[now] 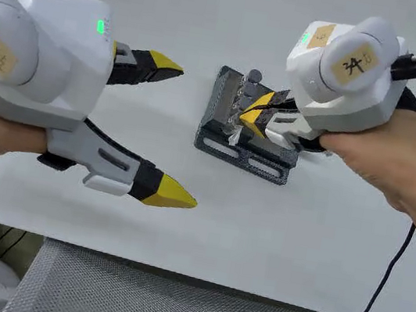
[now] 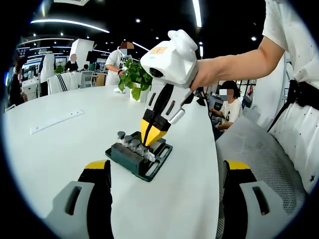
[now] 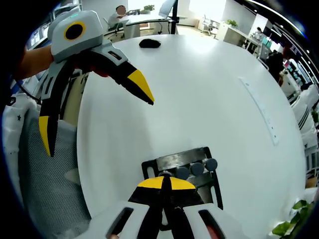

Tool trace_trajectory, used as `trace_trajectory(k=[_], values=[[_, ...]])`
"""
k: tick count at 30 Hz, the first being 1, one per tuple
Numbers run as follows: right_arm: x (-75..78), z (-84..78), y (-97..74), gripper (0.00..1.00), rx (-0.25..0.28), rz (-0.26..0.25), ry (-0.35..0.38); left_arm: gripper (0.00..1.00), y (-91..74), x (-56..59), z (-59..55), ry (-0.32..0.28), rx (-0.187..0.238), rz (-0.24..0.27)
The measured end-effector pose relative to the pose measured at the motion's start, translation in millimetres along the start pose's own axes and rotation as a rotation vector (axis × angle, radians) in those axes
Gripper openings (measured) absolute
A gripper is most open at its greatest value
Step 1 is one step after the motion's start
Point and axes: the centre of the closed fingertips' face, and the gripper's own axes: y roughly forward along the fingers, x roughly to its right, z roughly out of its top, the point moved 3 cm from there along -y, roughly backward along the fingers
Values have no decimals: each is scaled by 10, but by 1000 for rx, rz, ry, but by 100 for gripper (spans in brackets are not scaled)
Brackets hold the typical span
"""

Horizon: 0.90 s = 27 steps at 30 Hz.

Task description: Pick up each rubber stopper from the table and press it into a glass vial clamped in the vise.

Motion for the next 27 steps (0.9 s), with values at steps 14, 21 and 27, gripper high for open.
trace_trajectory(k=[14, 21, 27], values=[[3, 4, 9, 0, -9, 13, -4, 92, 7, -2, -9, -4, 8, 1], [25, 15, 17, 0, -21, 27, -9, 92, 17, -2, 3, -3, 9, 2], [25, 21, 15, 0, -33, 41, -13, 92, 29, 1, -2, -6, 12, -2]])
